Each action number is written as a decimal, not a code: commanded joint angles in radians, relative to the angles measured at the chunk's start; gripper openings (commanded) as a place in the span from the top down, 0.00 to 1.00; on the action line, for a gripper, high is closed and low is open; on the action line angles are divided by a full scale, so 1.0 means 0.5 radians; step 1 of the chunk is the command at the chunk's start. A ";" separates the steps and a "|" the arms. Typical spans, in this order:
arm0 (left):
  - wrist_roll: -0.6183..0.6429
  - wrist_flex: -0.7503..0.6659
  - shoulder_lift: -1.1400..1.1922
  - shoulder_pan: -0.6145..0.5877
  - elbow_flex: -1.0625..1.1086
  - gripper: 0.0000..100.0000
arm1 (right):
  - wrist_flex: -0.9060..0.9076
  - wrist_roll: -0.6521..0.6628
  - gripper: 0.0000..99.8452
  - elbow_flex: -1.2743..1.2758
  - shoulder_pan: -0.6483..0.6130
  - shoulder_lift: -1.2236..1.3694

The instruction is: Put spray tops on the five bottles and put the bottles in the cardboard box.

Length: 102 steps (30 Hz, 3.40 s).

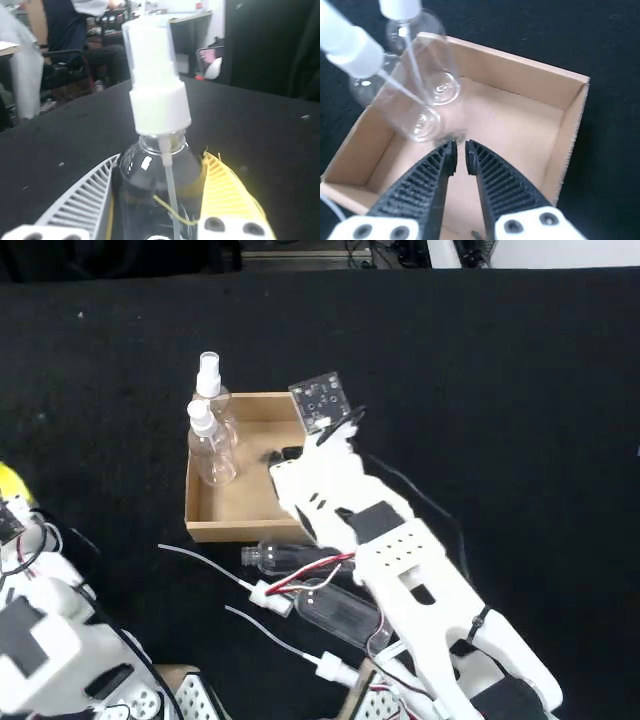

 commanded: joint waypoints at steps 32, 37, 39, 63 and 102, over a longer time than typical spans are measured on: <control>0.307 2.952 -3.293 1.398 0.296 0.95 | -0.071 0.003 0.99 -0.247 0.215 0.311; 0.322 2.967 -3.299 1.536 0.358 0.95 | -0.074 0.003 0.99 -0.437 0.353 0.572; 0.322 2.967 -3.299 1.579 0.358 0.95 | -0.074 0.003 0.99 -0.474 0.365 0.618; 0.322 3.106 -3.299 1.880 0.548 0.95 | -0.074 0.015 0.99 -0.486 0.365 0.634; 0.322 3.308 -3.290 1.864 0.548 0.79 | -0.209 -0.196 0.99 -0.103 -0.092 0.330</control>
